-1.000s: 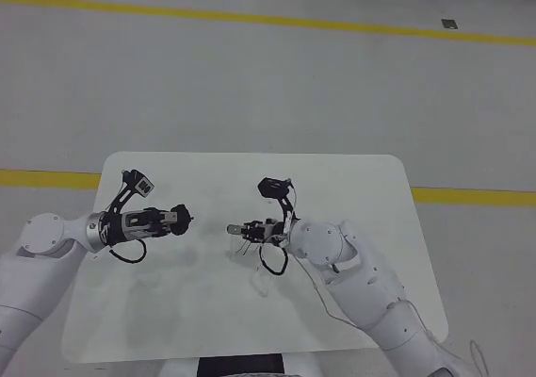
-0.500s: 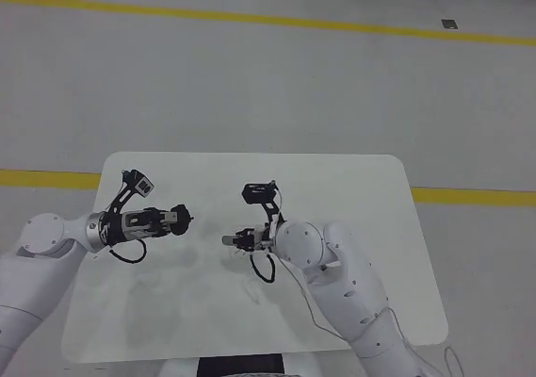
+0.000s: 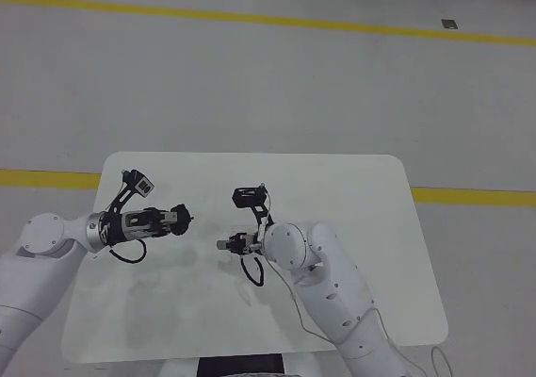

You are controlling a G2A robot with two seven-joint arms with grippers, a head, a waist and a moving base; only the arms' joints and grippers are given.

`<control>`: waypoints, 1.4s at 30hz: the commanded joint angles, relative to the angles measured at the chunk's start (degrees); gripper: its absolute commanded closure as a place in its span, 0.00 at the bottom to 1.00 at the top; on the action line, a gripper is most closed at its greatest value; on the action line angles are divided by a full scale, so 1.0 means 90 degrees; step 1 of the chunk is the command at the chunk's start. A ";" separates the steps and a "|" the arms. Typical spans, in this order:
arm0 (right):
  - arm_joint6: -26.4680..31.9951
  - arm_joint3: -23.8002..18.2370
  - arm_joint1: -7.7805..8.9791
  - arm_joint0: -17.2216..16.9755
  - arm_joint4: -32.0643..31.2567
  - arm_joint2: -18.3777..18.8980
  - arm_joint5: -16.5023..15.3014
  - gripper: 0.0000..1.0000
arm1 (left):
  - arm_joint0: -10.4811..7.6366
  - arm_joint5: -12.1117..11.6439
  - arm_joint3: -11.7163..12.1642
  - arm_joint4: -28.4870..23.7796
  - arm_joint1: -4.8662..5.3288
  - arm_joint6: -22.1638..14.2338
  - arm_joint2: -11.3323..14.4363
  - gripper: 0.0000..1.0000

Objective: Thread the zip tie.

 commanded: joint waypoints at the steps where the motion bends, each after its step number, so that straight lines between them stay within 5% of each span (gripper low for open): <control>1: -0.0124 0.0070 0.0010 -0.0024 0.0013 0.0006 -0.0024 0.00 | 0.0000 0.0000 0.0000 0.0000 0.0000 0.0000 0.0000 1.00; 13: -0.0278 0.0785 -0.0144 0.0392 -0.0232 -0.0363 0.0039 0.00 | 0.0000 0.0000 0.0000 0.0000 0.0000 0.0000 0.0000 1.00; 15: -0.0328 0.0926 -0.0198 0.0408 -0.0290 -0.0328 0.0039 0.16 | 0.0000 0.0000 0.0000 0.0000 0.0000 0.0000 0.0000 1.00; 17: -0.0379 0.1022 -0.0253 0.0391 -0.0350 -0.0250 0.0039 0.50 | 0.0000 0.0000 0.0000 0.0000 0.0000 0.0000 0.0000 1.00; 42: -0.0207 0.1491 -0.0880 0.0149 -0.1479 0.0238 0.0039 0.69 | 0.0000 0.0000 0.0000 0.0000 0.0000 0.0000 0.0000 1.00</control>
